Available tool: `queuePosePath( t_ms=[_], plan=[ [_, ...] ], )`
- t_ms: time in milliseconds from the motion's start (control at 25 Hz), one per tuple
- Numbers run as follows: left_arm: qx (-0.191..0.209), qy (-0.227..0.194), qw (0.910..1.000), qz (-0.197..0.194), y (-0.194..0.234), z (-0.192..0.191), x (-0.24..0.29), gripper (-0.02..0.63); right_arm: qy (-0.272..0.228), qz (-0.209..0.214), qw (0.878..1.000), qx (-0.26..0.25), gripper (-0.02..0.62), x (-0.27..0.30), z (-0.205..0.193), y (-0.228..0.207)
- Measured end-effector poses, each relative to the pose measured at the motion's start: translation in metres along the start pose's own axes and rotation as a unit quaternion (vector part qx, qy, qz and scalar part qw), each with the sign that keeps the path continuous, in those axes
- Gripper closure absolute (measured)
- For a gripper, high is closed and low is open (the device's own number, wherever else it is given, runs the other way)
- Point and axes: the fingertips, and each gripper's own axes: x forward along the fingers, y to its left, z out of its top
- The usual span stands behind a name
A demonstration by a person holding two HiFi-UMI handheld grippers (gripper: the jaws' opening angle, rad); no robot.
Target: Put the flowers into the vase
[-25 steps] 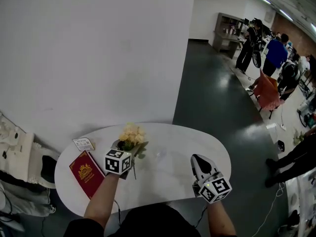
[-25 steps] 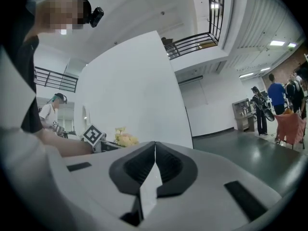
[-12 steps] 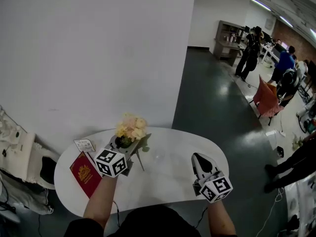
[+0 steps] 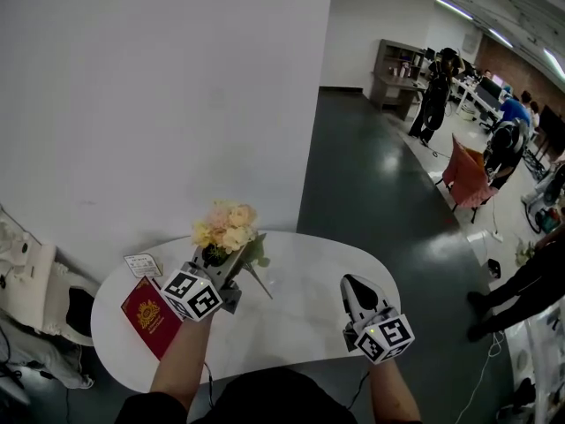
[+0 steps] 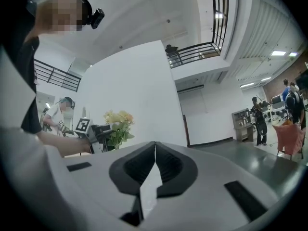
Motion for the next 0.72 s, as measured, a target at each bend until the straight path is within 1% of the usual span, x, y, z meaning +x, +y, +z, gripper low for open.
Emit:
queuePosePath(
  t_ms=[80, 200, 360, 560, 720],
  plan=[
    [0.007, -0.009, 0.9999, 0.0, 0.001, 0.001, 0.002, 0.371, 0.001, -0.005, 1.0, -0.002, 0.572, -0.002, 0.0, 0.0],
    [0.027, -0.007, 0.9996, 0.009, 0.005, -0.001, 0.007, 0.371, 0.0, -0.017, 1.0, -0.004, 0.572, -0.007, 0.001, -0.003],
    [0.064, -0.003, 0.9977, 0.022, 0.008, -0.005, 0.018, 0.371, 0.0, -0.037, 0.999, -0.004, 0.572, -0.02, 0.0, -0.012],
    [0.068, 0.006, 0.9975, 0.019, 0.008, -0.02, 0.034, 0.371, 0.002, -0.058, 0.998, 0.0, 0.572, -0.031, -0.004, -0.025],
    [0.082, 0.023, 0.9963, 0.016, 0.009, -0.035, 0.042, 0.371, 0.005, -0.07, 0.998, 0.002, 0.572, -0.035, -0.007, -0.032]
  ],
)
